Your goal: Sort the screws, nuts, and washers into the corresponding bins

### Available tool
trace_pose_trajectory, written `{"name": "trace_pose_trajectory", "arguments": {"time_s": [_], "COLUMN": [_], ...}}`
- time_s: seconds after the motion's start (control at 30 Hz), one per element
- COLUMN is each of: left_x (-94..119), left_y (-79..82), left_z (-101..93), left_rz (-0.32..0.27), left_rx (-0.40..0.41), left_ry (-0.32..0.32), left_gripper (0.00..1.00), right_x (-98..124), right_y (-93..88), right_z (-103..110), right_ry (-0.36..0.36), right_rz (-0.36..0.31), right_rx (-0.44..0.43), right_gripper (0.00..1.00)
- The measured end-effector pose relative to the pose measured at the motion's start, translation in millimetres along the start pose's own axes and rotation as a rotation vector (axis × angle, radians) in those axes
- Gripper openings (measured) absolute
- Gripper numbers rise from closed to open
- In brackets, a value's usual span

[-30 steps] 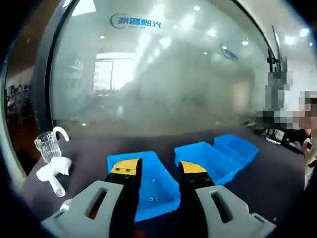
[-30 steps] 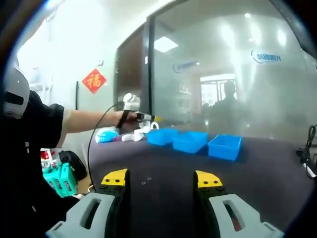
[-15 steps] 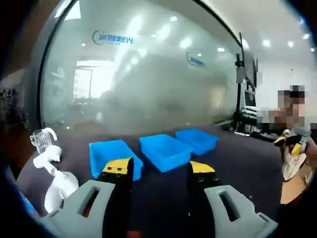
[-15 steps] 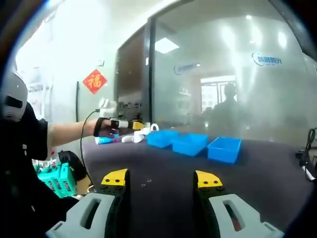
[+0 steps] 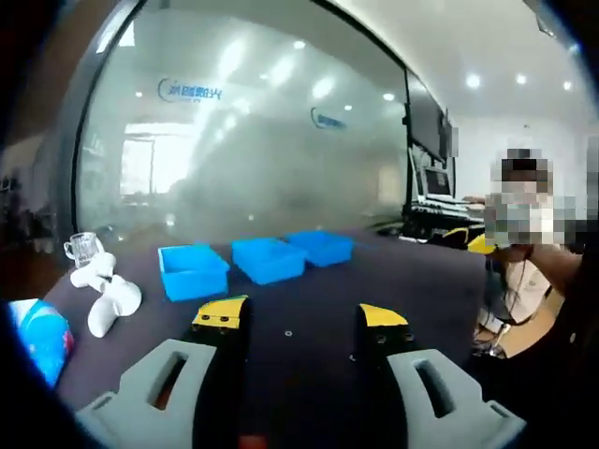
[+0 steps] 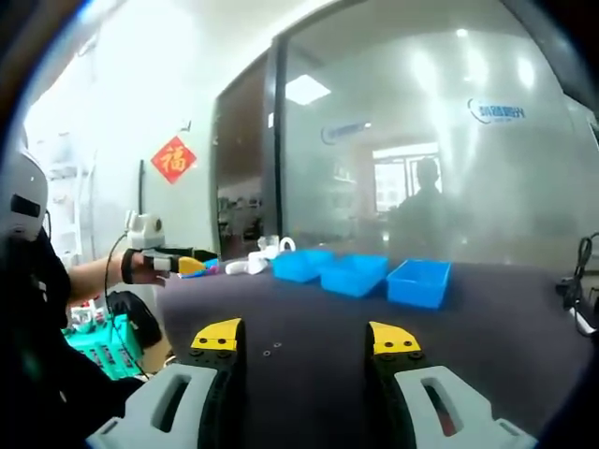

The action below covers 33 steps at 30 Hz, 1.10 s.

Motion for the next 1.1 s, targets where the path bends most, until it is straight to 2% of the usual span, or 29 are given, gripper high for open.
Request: {"name": "trace_pose_trajectory", "arguments": {"time_s": [0.23, 0.47, 0.77, 1.1], "left_x": [18.1, 23.6, 25.6, 29.1], "left_y": [-15.4, -22.3, -25.2, -25.4], "left_z": [-9.3, -8.0, -10.1, -16.7], "left_rz": [0.013, 0.017, 0.027, 0.053], "left_rx": [-0.008, 0.000, 0.001, -0.034], "left_ry": [-0.004, 0.016, -0.010, -0.057], "left_gripper": [0.43, 0.43, 0.43, 0.43], "right_x": [2.5, -2.1, -9.9, -23.1], "right_y": [-0.9, -0.9, 5.7, 27.5], "right_z": [-4.8, -4.5, -3.1, 6.8], "right_ry": [-0.002, 0.013, 0.075, 0.182], "right_rz": [-0.011, 0.022, 0.126, 0.229], "right_rx": [-0.024, 0.007, 0.105, 0.223], "right_gripper": [0.47, 0.47, 0.47, 0.47]}}
Point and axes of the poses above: the point that each gripper's makers call its tool centre point, and the gripper's own axes: x roughly backward along the fingers, z roughly to its left, y roughly out of its top, the point moved 8 cm from there along x, roughly backward along the fingers, and after that the axes turned 14 degrees about z, right-handed, at the moved point
